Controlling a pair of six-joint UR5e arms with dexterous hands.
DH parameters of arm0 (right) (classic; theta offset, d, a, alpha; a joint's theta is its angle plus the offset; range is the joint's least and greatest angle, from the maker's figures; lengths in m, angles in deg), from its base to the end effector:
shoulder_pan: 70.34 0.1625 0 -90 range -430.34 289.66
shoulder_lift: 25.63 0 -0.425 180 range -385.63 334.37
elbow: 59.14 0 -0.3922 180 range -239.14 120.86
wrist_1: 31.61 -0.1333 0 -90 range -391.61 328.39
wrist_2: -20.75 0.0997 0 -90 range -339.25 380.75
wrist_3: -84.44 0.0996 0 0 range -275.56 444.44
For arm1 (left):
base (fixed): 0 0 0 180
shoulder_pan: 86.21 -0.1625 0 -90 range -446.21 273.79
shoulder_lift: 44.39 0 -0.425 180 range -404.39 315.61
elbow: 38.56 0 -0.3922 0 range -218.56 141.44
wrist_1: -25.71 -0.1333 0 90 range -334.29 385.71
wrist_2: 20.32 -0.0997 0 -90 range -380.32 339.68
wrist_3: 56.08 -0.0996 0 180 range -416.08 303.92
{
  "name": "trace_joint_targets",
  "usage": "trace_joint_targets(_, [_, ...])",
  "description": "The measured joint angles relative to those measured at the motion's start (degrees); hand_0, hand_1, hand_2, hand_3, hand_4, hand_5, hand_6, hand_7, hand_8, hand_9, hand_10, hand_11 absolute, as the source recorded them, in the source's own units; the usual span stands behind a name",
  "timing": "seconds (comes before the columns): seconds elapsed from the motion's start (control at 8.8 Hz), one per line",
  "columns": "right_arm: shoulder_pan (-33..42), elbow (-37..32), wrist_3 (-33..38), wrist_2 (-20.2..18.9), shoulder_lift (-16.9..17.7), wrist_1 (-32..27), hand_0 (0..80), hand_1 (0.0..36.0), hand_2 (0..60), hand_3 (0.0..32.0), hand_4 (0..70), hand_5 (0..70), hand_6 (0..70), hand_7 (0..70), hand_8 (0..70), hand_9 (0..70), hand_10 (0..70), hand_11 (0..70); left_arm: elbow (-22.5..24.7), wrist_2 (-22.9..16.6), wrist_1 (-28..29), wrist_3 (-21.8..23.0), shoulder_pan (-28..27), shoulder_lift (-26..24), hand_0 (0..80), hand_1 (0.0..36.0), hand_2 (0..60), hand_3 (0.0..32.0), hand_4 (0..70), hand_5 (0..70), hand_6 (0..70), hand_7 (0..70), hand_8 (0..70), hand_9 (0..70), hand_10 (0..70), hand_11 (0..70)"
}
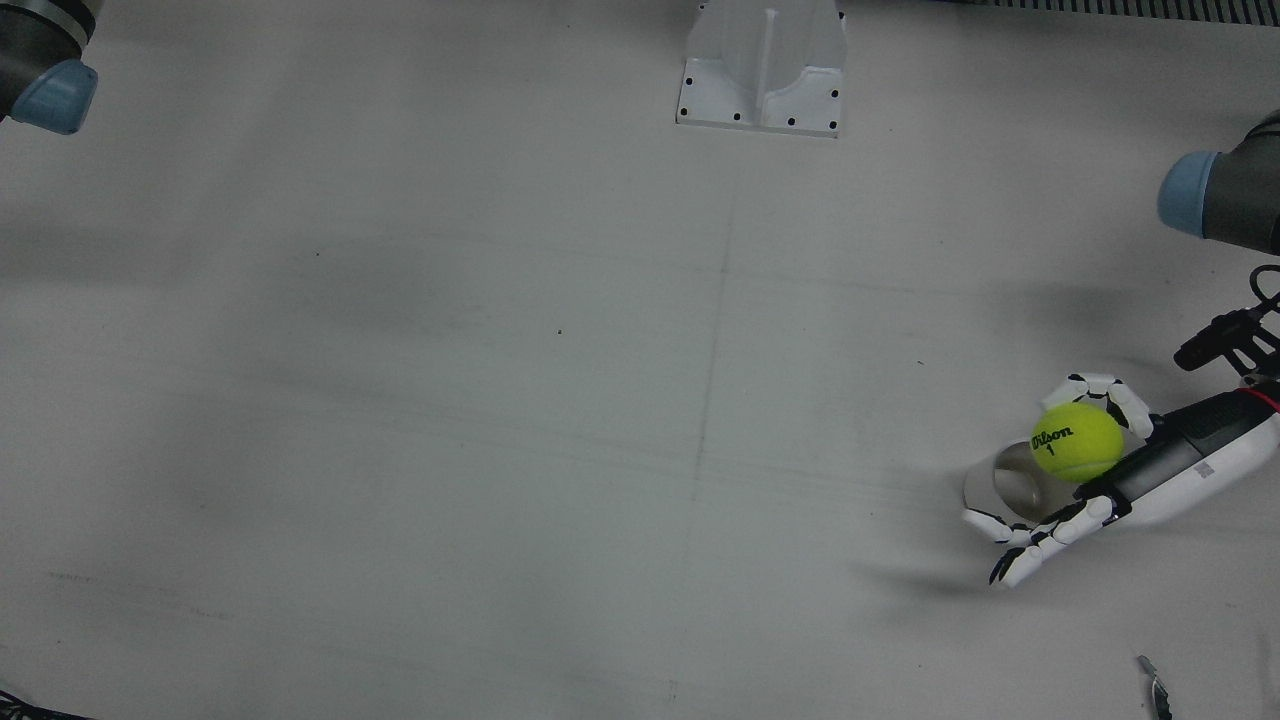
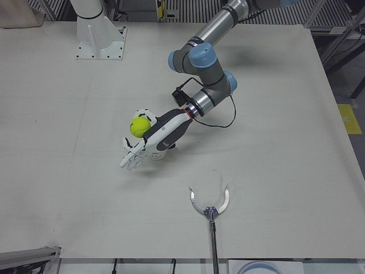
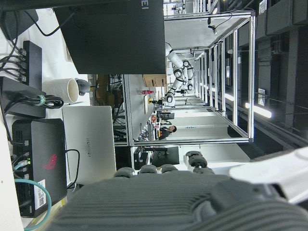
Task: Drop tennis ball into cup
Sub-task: 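Open the left hand fingers above the mug to release the ball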
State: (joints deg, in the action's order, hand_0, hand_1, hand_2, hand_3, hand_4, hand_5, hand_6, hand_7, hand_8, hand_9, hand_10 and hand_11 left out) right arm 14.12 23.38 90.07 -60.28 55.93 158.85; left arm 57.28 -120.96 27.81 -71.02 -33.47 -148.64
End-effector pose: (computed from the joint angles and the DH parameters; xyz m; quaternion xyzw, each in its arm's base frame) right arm 0.0965 -0.5470 0.6909 0.0033 0.6469 -0.7609 0.0511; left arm 0.2726 -0.5481 0.4950 -0.2107 0.8008 -0.4649 0.3135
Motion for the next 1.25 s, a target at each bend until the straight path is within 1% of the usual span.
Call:
trace_joint_targets(0.23, [0.00, 0.00, 0.00, 0.00, 0.00, 0.00, 0.0, 0.0, 0.0, 0.0, 0.0, 0.0, 0.0, 0.0, 0.0, 0.0, 0.0, 0.0, -0.09, 0.00, 0.01, -0.01, 0.00, 0.09, 0.0, 5.0, 49.9, 12.0, 0.0, 0.0, 0.0, 0.0, 0.0, 0.0, 0.0, 0.0])
trace_joint_targets(0.34, [0.00, 0.00, 0.00, 0.00, 0.00, 0.00, 0.0, 0.0, 0.0, 0.0, 0.0, 0.0, 0.0, 0.0, 0.0, 0.0, 0.0, 0.0, -0.14, 0.00, 0.01, -0.01, 0.00, 0.17, 0.0, 6.7, 50.5, 12.6, 0.0, 0.0, 0.0, 0.0, 0.0, 0.0, 0.0, 0.0])
trace_joint_targets(0.45, [0.00, 0.00, 0.00, 0.00, 0.00, 0.00, 0.0, 0.0, 0.0, 0.0, 0.0, 0.0, 0.0, 0.0, 0.0, 0.0, 0.0, 0.0, -0.22, 0.00, 0.01, -0.01, 0.00, 0.29, 0.0, 5.1, 51.6, 17.4, 0.0, 0.0, 0.0, 0.0, 0.0, 0.0, 0.0, 0.0])
trace_joint_targets(0.57, [0.00, 0.00, 0.00, 0.00, 0.00, 0.00, 0.0, 0.0, 0.0, 0.0, 0.0, 0.0, 0.0, 0.0, 0.0, 0.0, 0.0, 0.0, -0.26, 0.00, 0.10, -0.07, 0.02, 0.43, 0.0, 3.6, 52.0, 18.6, 0.0, 0.0, 0.0, 0.0, 0.0, 0.0, 0.0, 0.0])
trace_joint_targets(0.68, [0.00, 0.00, 0.00, 0.00, 0.00, 0.00, 0.0, 0.0, 0.0, 0.0, 0.0, 0.0, 0.0, 0.0, 0.0, 0.0, 0.0, 0.0, -0.14, 0.00, 0.21, -0.78, 0.17, 0.44, 0.0, 2.4, 48.0, 18.0, 0.0, 0.0, 0.0, 0.0, 0.0, 0.0, 0.0, 0.0])
trace_joint_targets(0.8, [0.00, 0.00, 0.00, 0.00, 0.00, 0.00, 0.0, 0.0, 0.0, 0.0, 0.0, 0.0, 0.0, 0.0, 0.0, 0.0, 0.0, 0.0, -0.01, 0.00, 0.30, -1.86, 0.30, 0.44, 0.0, 2.7, 48.4, 17.4, 0.0, 0.0, 0.0, 0.0, 0.0, 0.0, 0.0, 0.0])
trace_joint_targets(0.91, [0.00, 0.00, 0.00, 0.00, 0.00, 0.00, 0.0, 0.0, 0.0, 0.0, 0.0, 0.0, 0.0, 0.0, 0.0, 0.0, 0.0, 0.0, 0.10, 0.00, 0.33, -2.63, 0.38, 0.44, 0.0, 5.2, 51.4, 17.4, 0.0, 0.0, 0.0, 0.0, 0.0, 0.0, 0.0, 0.0])
trace_joint_targets(1.02, [0.00, 0.00, 0.00, 0.00, 0.00, 0.00, 0.0, 0.0, 0.0, 0.0, 0.0, 0.0, 0.0, 0.0, 0.0, 0.0, 0.0, 0.0, 0.16, 0.00, 0.35, -2.99, 0.40, 0.44, 0.0, 4.4, 43.8, 18.0, 0.0, 0.0, 0.0, 0.0, 0.0, 0.0, 0.0, 0.0])
trace_joint_targets(1.14, [0.00, 0.00, 0.00, 0.00, 0.00, 0.00, 0.0, 0.0, 0.0, 0.0, 0.0, 0.0, 0.0, 0.0, 0.0, 0.0, 0.0, 0.0, 0.19, -0.03, 0.33, -3.16, 0.43, 0.45, 20.7, 16.6, 37.9, 18.4, 0.0, 0.1, 0.0, 0.0, 0.0, 0.0, 0.0, 0.0])
trace_joint_targets(1.25, [0.00, 0.00, 0.00, 0.00, 0.00, 0.00, 0.0, 0.0, 0.0, 0.0, 0.0, 0.0, 0.0, 0.0, 0.0, 0.0, 0.0, 0.0, 0.21, -0.06, 0.28, -3.19, 0.41, 0.39, 66.0, 35.0, 20.0, 17.6, 0.0, 6.3, 0.0, 0.0, 0.0, 0.0, 0.0, 2.1])
